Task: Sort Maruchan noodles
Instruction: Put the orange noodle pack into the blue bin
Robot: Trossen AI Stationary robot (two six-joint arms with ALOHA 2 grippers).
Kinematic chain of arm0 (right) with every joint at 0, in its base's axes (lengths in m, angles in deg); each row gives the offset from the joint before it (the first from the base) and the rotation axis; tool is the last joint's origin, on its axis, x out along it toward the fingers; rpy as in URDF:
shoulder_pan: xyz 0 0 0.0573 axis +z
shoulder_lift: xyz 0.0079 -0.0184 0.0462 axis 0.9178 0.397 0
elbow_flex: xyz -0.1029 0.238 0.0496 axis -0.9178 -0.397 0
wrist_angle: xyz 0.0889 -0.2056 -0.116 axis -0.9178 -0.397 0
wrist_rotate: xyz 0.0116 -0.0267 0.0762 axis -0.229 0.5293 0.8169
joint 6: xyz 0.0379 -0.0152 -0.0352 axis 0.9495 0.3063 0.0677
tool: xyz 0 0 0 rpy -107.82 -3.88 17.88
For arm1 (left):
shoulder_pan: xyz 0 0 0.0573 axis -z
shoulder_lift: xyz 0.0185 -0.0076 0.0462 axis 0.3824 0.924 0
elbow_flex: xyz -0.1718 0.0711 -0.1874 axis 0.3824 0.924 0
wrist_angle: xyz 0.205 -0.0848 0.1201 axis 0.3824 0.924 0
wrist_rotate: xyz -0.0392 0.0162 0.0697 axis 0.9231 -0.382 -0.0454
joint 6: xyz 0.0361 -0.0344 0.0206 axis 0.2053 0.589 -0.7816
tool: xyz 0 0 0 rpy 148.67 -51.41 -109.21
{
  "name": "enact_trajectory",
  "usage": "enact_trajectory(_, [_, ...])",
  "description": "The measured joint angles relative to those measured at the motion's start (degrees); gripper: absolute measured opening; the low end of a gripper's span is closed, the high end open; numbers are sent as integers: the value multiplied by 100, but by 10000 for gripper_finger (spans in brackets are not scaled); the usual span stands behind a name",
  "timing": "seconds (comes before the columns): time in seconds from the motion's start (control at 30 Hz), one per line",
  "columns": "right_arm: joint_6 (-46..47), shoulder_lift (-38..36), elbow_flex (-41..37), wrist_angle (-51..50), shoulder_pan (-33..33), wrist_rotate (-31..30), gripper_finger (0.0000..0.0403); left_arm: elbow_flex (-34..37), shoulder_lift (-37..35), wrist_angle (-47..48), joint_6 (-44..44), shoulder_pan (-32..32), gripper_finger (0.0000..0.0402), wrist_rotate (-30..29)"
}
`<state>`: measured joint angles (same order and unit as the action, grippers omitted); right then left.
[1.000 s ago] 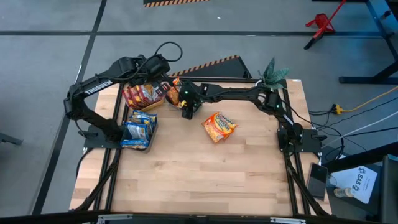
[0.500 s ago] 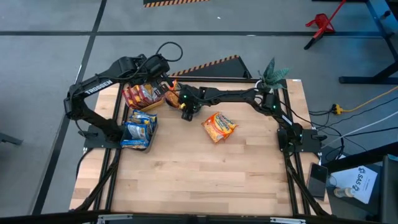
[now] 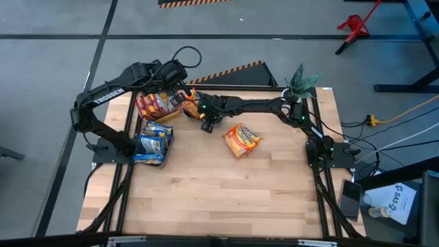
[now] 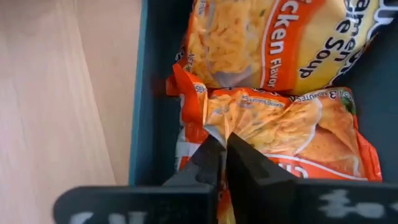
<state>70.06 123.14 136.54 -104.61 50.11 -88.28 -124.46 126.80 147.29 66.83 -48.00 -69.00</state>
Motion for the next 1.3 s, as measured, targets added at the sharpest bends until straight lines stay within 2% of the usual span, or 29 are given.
enact_trajectory(0.7, [392, -26, 677, 92, -1, 145, 0, 0, 0, -7, -13, 0, 92, -11])
enact_trajectory(1.0, [605, -29, 1362, 59, -26, 151, 0, 0, -24, -74, -120, -2, 92, -22])
enact_trajectory(1.3, [1890, -42, 1485, 98, -156, -138, 0, 0, -24, -109, -191, -2, 92, -20])
